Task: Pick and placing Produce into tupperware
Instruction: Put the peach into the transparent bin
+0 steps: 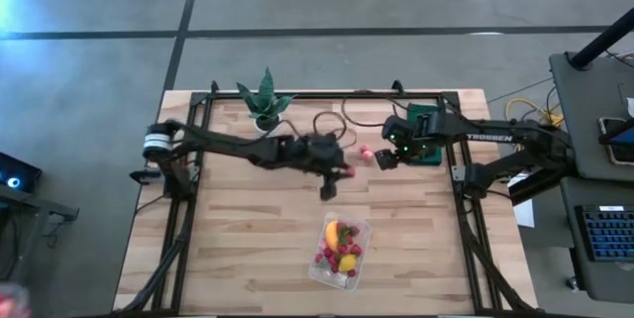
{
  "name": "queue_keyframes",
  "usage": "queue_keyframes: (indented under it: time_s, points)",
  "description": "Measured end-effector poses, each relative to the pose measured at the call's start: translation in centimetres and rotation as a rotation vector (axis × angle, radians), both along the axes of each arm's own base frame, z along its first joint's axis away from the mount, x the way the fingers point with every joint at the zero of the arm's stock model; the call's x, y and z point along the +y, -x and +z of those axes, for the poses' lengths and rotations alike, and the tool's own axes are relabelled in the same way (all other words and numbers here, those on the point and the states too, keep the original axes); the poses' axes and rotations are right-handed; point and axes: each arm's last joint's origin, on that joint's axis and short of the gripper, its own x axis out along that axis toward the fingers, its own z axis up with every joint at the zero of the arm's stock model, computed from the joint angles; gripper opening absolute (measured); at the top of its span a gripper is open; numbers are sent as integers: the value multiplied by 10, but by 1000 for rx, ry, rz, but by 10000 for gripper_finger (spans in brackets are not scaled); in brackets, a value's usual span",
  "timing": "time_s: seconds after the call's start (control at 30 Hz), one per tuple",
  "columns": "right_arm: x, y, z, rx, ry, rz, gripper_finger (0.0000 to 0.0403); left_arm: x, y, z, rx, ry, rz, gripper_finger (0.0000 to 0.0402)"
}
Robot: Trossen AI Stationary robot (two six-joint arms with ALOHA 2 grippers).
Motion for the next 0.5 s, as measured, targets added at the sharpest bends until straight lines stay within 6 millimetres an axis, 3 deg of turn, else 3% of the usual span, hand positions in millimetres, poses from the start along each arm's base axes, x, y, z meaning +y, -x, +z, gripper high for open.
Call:
queue_keyframes:
  time_s: [0.23,0.5]
  points:
    - [-3,11,-24,20,-43,36,235,-67,12,0,3,-56,64,70]
    - [-3,15,-30,47,-1,122,235,-120,20,-7,10,116,75,70]
